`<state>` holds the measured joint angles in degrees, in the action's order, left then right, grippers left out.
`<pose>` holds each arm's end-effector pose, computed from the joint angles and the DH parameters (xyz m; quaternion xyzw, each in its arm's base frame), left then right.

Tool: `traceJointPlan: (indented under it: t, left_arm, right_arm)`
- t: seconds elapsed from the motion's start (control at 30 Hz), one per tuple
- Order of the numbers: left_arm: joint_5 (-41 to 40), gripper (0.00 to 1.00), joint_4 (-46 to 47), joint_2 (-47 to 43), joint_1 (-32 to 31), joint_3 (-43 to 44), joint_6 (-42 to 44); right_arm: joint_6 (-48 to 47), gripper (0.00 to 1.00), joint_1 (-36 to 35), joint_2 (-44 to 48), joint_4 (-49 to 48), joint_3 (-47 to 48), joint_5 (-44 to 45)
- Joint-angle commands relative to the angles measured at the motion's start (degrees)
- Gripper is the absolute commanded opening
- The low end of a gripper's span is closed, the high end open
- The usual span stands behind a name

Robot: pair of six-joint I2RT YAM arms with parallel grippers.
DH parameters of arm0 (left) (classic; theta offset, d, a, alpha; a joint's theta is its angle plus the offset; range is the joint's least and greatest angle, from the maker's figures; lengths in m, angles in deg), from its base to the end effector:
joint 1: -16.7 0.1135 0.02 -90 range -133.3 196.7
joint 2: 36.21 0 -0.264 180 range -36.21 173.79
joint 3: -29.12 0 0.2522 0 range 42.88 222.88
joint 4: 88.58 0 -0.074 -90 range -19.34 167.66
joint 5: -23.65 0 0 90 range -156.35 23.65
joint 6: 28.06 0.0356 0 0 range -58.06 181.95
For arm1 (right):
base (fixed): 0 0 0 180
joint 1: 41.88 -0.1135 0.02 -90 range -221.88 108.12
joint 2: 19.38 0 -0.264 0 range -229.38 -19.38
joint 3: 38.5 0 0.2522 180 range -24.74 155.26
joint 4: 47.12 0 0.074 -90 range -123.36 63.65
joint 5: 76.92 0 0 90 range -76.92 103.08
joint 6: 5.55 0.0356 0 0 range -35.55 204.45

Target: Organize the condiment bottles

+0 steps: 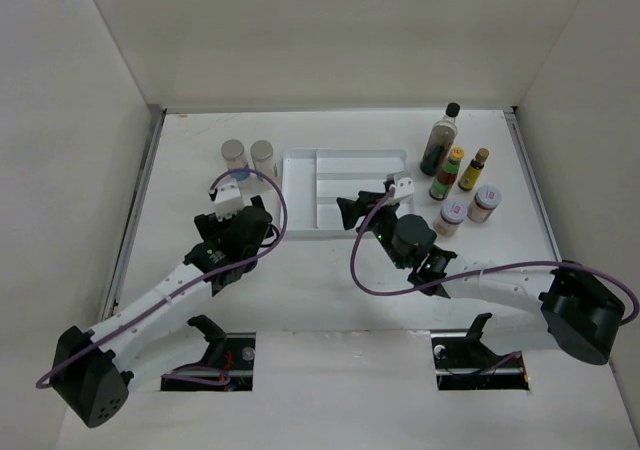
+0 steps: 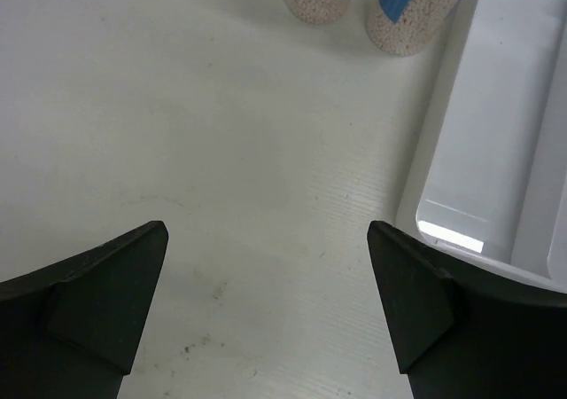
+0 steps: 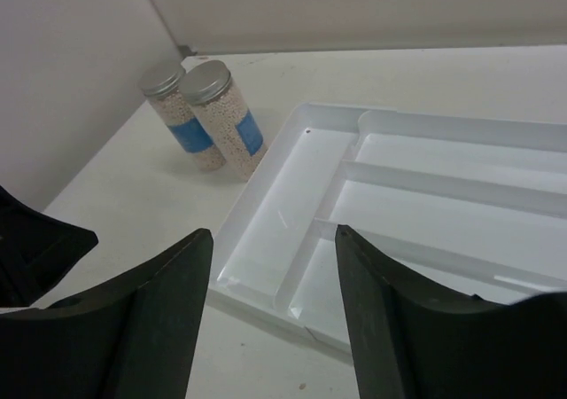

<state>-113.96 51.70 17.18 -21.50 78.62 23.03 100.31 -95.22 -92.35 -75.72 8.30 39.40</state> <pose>0.1618 -0.0938 0.2407 -0.1642 0.8400 0.0655 0.5130 0.1768 0.2111 0.2592 -0.0608 0.6909 0.2695 0.6681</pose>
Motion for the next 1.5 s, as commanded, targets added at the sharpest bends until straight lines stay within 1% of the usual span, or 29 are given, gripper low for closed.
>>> traceJointPlan:
  t: [0.0, 0.07, 0.13, 0.23, 0.3, 0.43, 0.53, 0.63, 0.7, 0.73, 0.87, 0.9, 0.93, 0.97, 1.0, 1.03, 1.1, 1.13, 1.23, 1.47]
  left_arm:
    - [-1.43, 1.00, 2.66, -0.13, 0.88, 4.94, 2.88]
    - [-2.30, 1.00, 3.54, 1.80, 1.32, 7.13, 3.41]
    - [-3.62, 1.00, 4.94, 4.43, 1.59, 9.85, 3.76]
    - [-4.76, 1.00, 5.39, 9.26, 1.50, 15.74, 4.20]
    - [-6.34, 1.00, 6.26, 13.21, 1.68, 20.13, 6.56]
    - [-7.75, 1.00, 11.35, 20.60, 2.38, 27.96, 16.66]
    - [-7.93, 1.00, 17.23, 20.89, 2.47, 29.03, 18.61]
    - [-5.48, 1.00, 24.09, 20.44, 3.52, 28.85, 22.90]
    - [-2.59, 1.00, 26.56, 20.97, 5.27, 28.68, 23.18]
    - [0.21, 1.00, 27.27, 21.75, 6.41, 28.59, 23.01]
    - [6.21, 0.99, 27.98, 26.06, 10.90, 28.68, 19.76]
    - [7.44, 0.80, 28.15, 26.76, 11.78, 28.24, 18.89]
    - [8.75, 0.64, 28.41, 27.29, 12.57, 27.80, 17.83]
    - [10.59, 0.60, 28.76, 27.91, 13.19, 27.54, 17.30]
    - [12.44, 0.61, 29.03, 28.78, 13.80, 27.53, 17.03]
    - [13.59, 0.64, 29.12, 29.58, 14.24, 27.71, 16.77]
    - [14.48, 0.76, 29.12, 31.59, 14.69, 28.59, 16.24]
    - [14.57, 0.78, 29.21, 32.21, 14.77, 28.76, 16.07]
    - [15.09, 0.82, 30.34, 34.41, 14.69, 29.46, 15.80]
    - [15.71, 0.81, 30.61, 39.95, 15.56, 32.63, 15.71]
  right_arm:
    - [-0.65, 0.66, 0.04, -0.07, -4.65, 0.45, -0.84]
    - [-0.48, 0.66, 0.21, -0.33, -4.65, 0.45, -0.84]
    - [-0.21, 0.63, 0.39, -0.24, -4.39, 0.36, -0.84]
    - [-0.04, 0.46, 0.74, 0.02, -3.78, 0.36, -0.84]
    - [-0.04, 0.39, 0.92, 0.46, -2.90, 0.45, -0.84]
    - [0.05, 0.40, 1.53, 0.64, -2.72, 0.36, -0.66]
    - [0.05, 0.42, 2.06, 0.46, -2.54, 0.36, -0.31]
    - [0.14, 0.44, 2.76, 0.37, -2.10, 0.36, -0.22]
    - [0.66, 0.45, 3.03, 0.20, -2.10, 0.27, -0.22]
    - [0.84, 0.45, 3.03, 0.20, -2.10, 0.27, -0.22]
    - [0.93, 0.46, 3.20, 0.81, -2.02, 0.10, -0.22]
    - [0.93, 0.46, 3.46, 0.72, -2.02, 0.01, -0.22]
    - [0.93, 0.46, 3.55, 0.64, -2.02, 0.01, -0.22]
    - [0.93, 0.46, 3.55, 0.64, -2.02, 0.01, -0.22]
    - [0.93, 0.47, 3.55, 0.72, -2.02, 0.01, -0.22]
    - [0.93, 0.47, 3.55, 0.81, -2.02, 0.01, -0.22]
    - [0.93, 0.48, 3.55, 0.46, -2.02, 0.01, -0.31]
    - [0.93, 0.48, 3.55, 0.11, -2.02, 0.10, -0.40]
    - [0.76, 0.48, 3.38, -0.59, -2.02, 0.45, -0.31]
    - [0.76, 0.49, 3.38, -1.21, -2.02, 0.63, -0.57]
